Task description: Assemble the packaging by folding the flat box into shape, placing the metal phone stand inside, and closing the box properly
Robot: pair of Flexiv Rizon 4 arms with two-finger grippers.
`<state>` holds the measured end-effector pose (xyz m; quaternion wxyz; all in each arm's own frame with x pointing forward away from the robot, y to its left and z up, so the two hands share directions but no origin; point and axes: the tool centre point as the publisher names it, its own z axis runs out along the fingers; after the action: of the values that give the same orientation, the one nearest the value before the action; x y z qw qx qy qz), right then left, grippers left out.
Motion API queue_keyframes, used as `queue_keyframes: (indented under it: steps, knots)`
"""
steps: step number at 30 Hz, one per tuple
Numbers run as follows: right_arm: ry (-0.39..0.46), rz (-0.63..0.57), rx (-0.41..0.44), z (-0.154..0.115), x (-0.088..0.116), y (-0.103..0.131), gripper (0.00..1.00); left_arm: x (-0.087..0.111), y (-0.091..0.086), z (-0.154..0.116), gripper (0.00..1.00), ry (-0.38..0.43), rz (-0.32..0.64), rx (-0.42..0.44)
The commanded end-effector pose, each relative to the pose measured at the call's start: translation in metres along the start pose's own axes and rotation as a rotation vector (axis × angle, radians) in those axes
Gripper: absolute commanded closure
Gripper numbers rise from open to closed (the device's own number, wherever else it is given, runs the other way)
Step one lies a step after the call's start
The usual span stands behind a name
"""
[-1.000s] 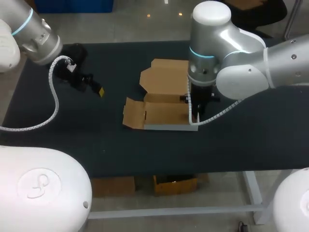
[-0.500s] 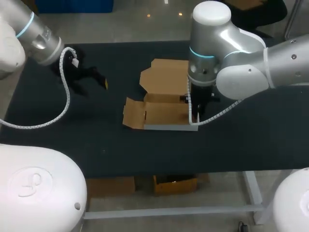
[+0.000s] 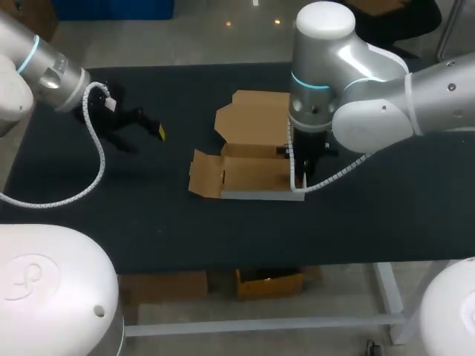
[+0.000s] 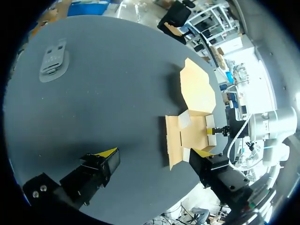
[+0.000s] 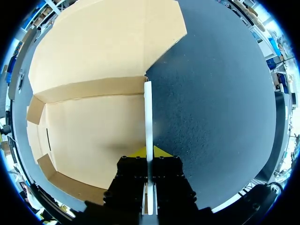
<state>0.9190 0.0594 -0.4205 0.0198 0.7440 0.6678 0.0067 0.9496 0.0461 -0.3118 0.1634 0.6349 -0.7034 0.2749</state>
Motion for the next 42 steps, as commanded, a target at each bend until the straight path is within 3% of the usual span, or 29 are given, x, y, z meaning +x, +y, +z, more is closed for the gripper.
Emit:
queue_keyframes:
  steps: [1, 8, 9, 11, 12, 13, 24, 27, 42]
  knots:
    - [-0.003, 0.0, 0.002, -0.001, 0.0, 0.0, 1.0, 0.002, -0.004, 0.003, 0.0, -0.015, 0.015, -0.019]
    - [-0.003, 0.0, 0.002, -0.001, 0.0, 0.0, 1.0, 0.001, -0.007, 0.025, 0.0, 0.016, 0.012, -0.026]
    - [-0.003, 0.0, 0.002, -0.001, 0.0, 0.0, 1.0, 0.0, -0.007, 0.028, 0.11, 0.017, 0.024, -0.028]
    - [-0.003, 0.0, 0.002, -0.001, 0.0, 0.0, 1.0, -0.003, -0.007, 0.033, 0.45, 0.016, 0.028, -0.023]
    - [-0.003, 0.0, 0.002, -0.001, 0.0, 0.0, 1.0, -0.005, -0.007, 0.035, 0.55, 0.024, 0.037, -0.025]
    - [-0.003, 0.0, 0.002, -0.001, 0.0, 0.0, 1.0, -0.007, -0.007, 0.037, 0.56, 0.026, 0.037, -0.021]
    - [-0.003, 0.0, 0.002, -0.001, 0.0, 0.0, 1.0, -0.009, -0.006, 0.062, 0.54, 0.06, 0.022, -0.062]
    - [-0.003, 0.0, 0.002, -0.001, 0.0, 0.0, 1.0, -0.008, -0.004, 0.065, 0.49, 0.089, 0.009, -0.068]
    - [-0.003, 0.0, 0.002, -0.001, 0.0, 0.0, 1.0, 0.02, 0.011, 0.092, 0.51, 0.15, -0.023, -0.088]
